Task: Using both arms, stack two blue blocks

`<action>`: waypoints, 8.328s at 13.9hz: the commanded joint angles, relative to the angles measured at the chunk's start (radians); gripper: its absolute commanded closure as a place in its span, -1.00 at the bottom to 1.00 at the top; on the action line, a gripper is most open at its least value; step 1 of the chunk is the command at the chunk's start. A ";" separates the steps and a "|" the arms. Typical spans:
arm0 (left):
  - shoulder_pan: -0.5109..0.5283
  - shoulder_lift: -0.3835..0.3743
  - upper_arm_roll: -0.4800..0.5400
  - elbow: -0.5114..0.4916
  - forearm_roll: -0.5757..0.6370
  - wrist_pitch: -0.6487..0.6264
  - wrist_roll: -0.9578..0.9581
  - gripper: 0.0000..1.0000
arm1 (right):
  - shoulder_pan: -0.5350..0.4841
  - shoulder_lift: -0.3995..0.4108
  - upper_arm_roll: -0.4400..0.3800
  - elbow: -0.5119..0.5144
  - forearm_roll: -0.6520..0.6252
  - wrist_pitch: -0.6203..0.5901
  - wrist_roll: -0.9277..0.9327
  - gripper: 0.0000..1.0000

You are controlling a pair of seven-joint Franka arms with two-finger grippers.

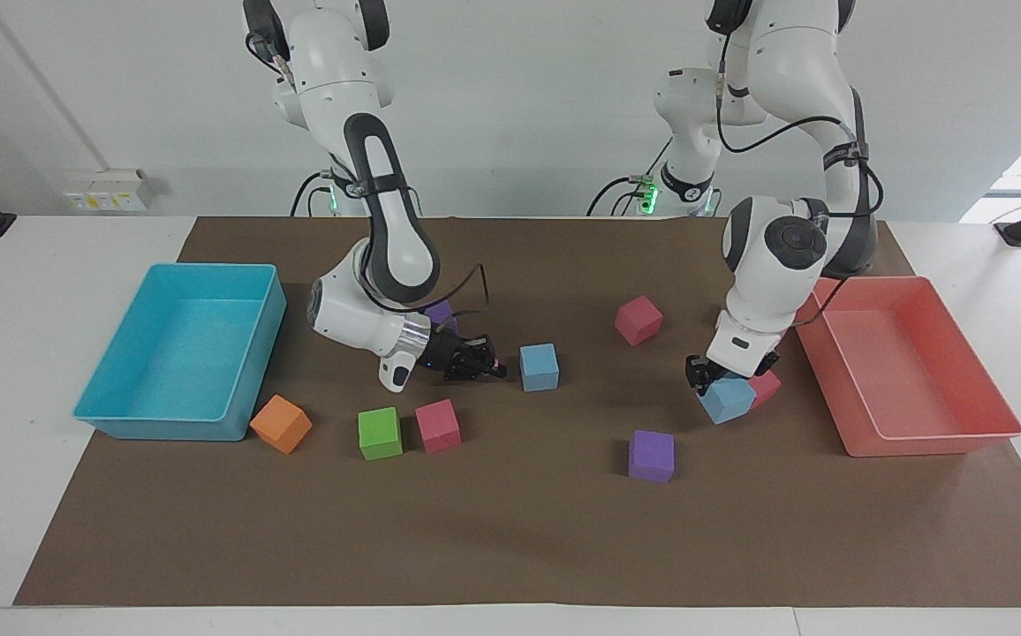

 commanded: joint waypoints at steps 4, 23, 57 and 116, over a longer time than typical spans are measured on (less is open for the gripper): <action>-0.139 -0.011 0.002 0.033 0.009 -0.076 -0.020 0.98 | -0.001 -0.020 0.004 -0.027 0.037 0.021 -0.044 1.00; -0.403 0.133 -0.001 0.187 -0.139 -0.059 -0.237 0.97 | 0.001 -0.020 0.004 -0.027 0.037 0.023 -0.042 1.00; -0.417 0.136 0.001 0.154 -0.110 -0.044 -0.237 0.73 | 0.001 -0.020 0.004 -0.027 0.032 0.024 -0.042 1.00; -0.342 -0.062 -0.001 0.081 -0.101 -0.176 -0.174 -1.00 | 0.013 -0.088 -0.005 -0.051 -0.017 0.093 0.004 1.00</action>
